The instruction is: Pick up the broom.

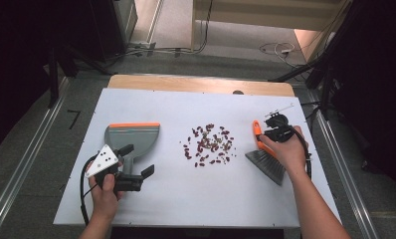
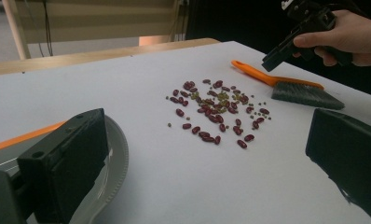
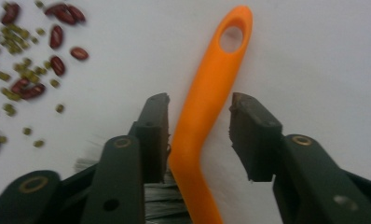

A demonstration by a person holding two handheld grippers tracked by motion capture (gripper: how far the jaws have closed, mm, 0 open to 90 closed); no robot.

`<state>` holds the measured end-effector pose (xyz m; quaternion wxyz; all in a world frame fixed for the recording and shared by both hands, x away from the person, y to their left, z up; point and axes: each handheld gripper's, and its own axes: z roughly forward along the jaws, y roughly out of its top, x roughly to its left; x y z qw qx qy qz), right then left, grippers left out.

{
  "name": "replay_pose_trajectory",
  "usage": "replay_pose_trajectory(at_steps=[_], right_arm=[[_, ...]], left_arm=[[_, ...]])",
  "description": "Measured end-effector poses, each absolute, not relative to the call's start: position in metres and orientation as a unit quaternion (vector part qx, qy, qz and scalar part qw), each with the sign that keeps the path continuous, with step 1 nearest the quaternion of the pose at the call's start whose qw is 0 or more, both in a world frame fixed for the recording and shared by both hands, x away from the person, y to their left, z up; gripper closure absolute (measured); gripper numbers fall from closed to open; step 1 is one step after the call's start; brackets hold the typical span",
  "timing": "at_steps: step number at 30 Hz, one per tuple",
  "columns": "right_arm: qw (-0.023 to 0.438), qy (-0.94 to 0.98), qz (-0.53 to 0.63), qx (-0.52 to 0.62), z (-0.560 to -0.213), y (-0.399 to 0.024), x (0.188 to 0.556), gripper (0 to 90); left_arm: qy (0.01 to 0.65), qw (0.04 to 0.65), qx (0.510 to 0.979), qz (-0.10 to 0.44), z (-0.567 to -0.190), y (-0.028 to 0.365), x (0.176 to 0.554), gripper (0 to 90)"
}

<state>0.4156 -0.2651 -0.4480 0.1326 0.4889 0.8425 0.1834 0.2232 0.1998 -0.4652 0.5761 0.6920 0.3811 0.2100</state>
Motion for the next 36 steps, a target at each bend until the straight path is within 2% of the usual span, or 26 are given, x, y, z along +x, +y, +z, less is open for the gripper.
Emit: replay_pose_trajectory(at_steps=[3,13,17,23,31,36], right_arm=[[0.112,0.829,0.180,0.518,-0.450,-0.262,0.416,59.6],[0.101,0.832,0.134,0.529,-0.469,-0.259,0.416,60.3],[0.115,0.829,0.143,0.529,-0.472,-0.259,0.412,61.7],[0.096,0.811,0.157,0.555,-0.472,-0.265,0.414,68.0],[0.105,0.806,0.205,0.544,-0.475,-0.274,0.404,68.3],[0.126,0.791,0.258,0.541,-0.471,-0.281,0.392,68.3]], left_arm=[[0.381,0.576,0.693,0.209,-0.465,0.199,0.223,0.0],[0.380,0.577,0.693,0.208,-0.465,0.199,0.223,0.0],[0.381,0.575,0.693,0.208,-0.465,0.198,0.224,0.0],[0.380,0.573,0.696,0.206,-0.466,0.193,0.225,0.0],[0.378,0.574,0.697,0.205,-0.465,0.190,0.225,0.1],[0.377,0.571,0.700,0.205,-0.466,0.189,0.226,0.1]])
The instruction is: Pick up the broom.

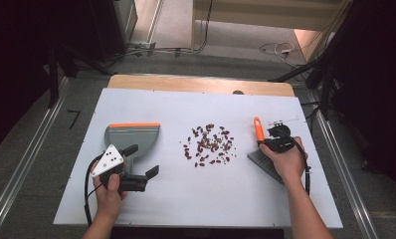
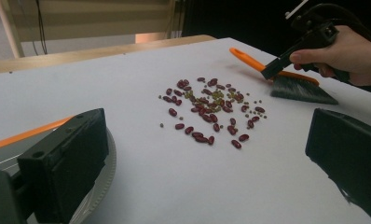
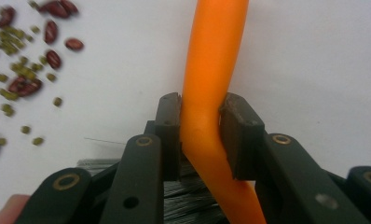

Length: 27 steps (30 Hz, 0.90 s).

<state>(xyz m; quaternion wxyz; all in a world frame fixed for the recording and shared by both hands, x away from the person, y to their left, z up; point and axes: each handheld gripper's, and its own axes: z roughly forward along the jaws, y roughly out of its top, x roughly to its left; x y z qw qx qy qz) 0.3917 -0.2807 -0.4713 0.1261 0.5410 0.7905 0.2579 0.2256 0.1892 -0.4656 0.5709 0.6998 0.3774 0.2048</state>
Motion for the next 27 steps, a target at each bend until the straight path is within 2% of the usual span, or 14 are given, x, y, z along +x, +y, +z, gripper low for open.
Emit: replay_pose_trajectory(at_steps=[3,11,20,27], right_arm=[[0.129,0.771,0.311,0.541,-0.468,-0.293,0.382,68.4],[0.171,0.724,0.414,0.525,-0.463,-0.311,0.354,68.7],[0.181,0.669,0.527,0.491,-0.459,-0.333,0.337,69.1],[0.186,0.658,0.562,0.464,-0.450,-0.330,0.331,69.2]], left_arm=[[0.375,0.569,0.703,0.205,-0.466,0.186,0.226,0.1],[0.365,0.565,0.710,0.209,-0.464,0.177,0.227,0.1],[0.355,0.559,0.710,0.240,-0.452,0.167,0.222,0.1],[0.346,0.553,0.717,0.244,-0.447,0.157,0.226,0.1]])
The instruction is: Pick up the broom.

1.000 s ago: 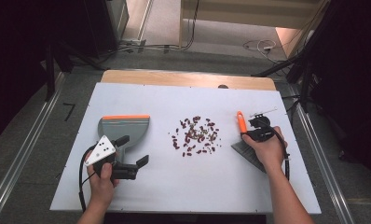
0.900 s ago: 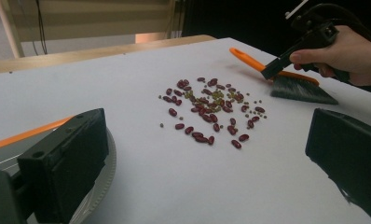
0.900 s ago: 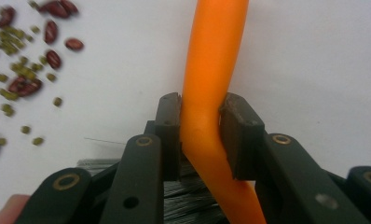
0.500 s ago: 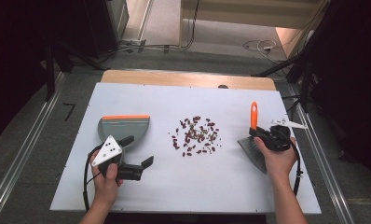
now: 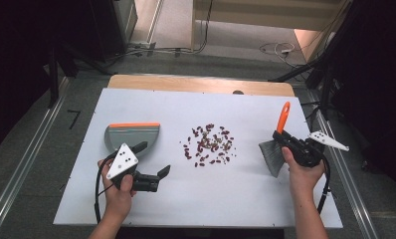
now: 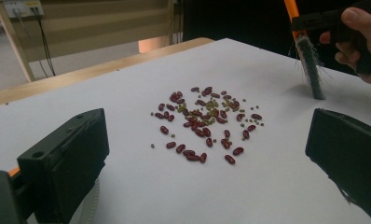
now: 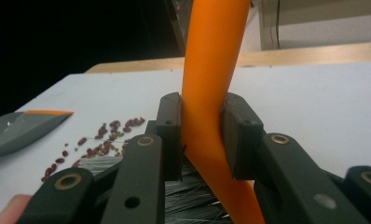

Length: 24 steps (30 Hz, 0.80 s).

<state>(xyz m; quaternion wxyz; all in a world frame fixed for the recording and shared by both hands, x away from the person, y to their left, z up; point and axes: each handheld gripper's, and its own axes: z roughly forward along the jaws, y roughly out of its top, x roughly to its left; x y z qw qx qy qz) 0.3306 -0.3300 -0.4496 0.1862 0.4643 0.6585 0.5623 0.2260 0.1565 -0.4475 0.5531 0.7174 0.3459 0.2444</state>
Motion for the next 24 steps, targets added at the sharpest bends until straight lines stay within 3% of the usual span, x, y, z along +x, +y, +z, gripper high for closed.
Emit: replay_pose_trajectory(at_steps=[15,24], right_arm=[[0.207,0.656,0.595,0.416,-0.416,-0.300,0.315,69.3],[0.194,0.671,0.602,0.387,-0.413,-0.265,0.309,69.2]], left_arm=[[0.343,0.567,0.711,0.234,-0.445,0.139,0.239,0.1],[0.329,0.573,0.713,0.232,-0.443,0.132,0.238,0.1]])
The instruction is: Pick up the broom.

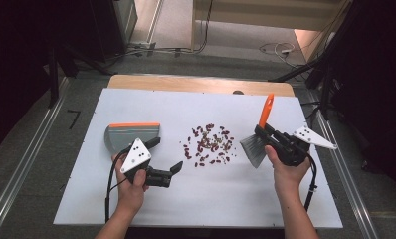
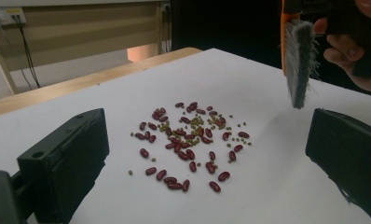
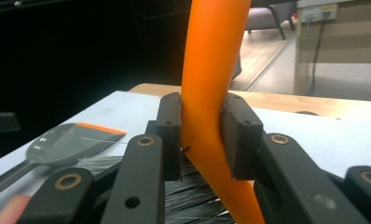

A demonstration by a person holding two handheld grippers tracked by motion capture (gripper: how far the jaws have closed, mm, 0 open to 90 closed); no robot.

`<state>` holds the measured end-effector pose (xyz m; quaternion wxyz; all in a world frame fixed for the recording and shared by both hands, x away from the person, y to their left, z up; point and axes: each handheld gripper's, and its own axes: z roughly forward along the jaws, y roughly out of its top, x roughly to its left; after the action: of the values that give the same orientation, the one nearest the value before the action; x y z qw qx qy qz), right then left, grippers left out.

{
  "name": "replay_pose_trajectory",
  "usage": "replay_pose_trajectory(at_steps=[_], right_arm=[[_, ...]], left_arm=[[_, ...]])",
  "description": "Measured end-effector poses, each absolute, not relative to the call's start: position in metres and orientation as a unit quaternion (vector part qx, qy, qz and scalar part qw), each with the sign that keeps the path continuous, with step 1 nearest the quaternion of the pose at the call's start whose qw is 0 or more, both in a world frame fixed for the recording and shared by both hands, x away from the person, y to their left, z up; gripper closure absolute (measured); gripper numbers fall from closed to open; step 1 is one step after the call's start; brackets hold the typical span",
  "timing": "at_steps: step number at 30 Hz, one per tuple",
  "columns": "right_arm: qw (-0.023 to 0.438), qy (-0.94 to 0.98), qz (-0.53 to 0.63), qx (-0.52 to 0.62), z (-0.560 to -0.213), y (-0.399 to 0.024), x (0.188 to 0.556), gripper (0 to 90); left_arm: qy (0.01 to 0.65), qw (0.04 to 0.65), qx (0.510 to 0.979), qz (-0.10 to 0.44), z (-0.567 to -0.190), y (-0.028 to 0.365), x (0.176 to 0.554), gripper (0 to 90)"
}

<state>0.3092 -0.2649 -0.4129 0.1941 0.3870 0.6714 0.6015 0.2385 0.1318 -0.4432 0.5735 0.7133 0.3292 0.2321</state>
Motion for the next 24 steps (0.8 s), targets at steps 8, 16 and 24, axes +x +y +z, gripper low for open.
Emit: replay_pose_trajectory(at_steps=[8,16,24], right_arm=[[0.184,0.680,0.607,0.368,-0.410,-0.237,0.302,69.3],[0.168,0.690,0.610,0.350,-0.412,-0.211,0.293,69.2],[0.160,0.702,0.609,0.333,-0.414,-0.187,0.284,69.2]], left_arm=[[0.323,0.580,0.715,0.218,-0.443,0.122,0.238,0.0],[0.314,0.586,0.720,0.198,-0.443,0.108,0.236,0.0],[0.305,0.591,0.725,0.177,-0.444,0.094,0.233,0.1]])
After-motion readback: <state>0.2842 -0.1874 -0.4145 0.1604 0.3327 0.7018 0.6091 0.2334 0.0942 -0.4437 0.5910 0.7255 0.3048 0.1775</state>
